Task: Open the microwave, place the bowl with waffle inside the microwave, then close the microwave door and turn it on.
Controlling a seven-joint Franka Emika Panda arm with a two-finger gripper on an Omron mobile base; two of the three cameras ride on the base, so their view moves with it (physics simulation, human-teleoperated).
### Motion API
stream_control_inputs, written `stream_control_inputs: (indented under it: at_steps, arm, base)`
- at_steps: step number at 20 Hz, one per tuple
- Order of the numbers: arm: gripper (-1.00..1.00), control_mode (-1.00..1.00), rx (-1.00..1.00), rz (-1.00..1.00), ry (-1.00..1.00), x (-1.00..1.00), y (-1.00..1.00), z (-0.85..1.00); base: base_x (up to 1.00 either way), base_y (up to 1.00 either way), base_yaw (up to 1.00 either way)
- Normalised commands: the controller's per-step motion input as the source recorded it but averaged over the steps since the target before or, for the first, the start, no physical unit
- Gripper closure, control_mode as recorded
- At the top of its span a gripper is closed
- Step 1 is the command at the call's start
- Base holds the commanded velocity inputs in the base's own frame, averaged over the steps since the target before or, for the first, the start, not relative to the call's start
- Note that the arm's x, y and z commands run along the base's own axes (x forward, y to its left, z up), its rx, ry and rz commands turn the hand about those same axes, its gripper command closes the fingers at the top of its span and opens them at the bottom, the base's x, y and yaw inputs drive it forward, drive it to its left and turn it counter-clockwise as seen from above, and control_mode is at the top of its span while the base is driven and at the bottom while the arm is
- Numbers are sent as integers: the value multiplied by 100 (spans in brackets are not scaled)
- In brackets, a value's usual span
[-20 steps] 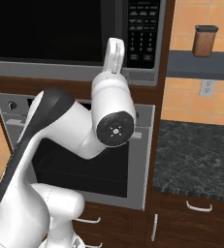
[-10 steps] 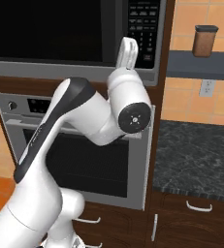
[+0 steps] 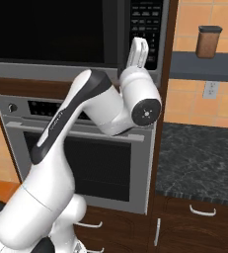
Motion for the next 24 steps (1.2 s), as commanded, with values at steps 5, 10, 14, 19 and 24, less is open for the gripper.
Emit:
stream_control_inputs:
  at_steps: [5,10,14,19,24]
  arm:
    - [100,-100,0,0,-2,37,-8,0]
    - [100,-100,0,0,0,34,-1,0]
    - [100,-100,0,0,0,48,-6,0]
    - [100,-100,0,0,0,61,-15,-9]
    - [100,-100,0,0,0,56,-22,-19]
  base:
    - [0,0,0]
    - [0,0,0]
    - [0,0,0]
    - [0,0,0]
    - [0,0,0]
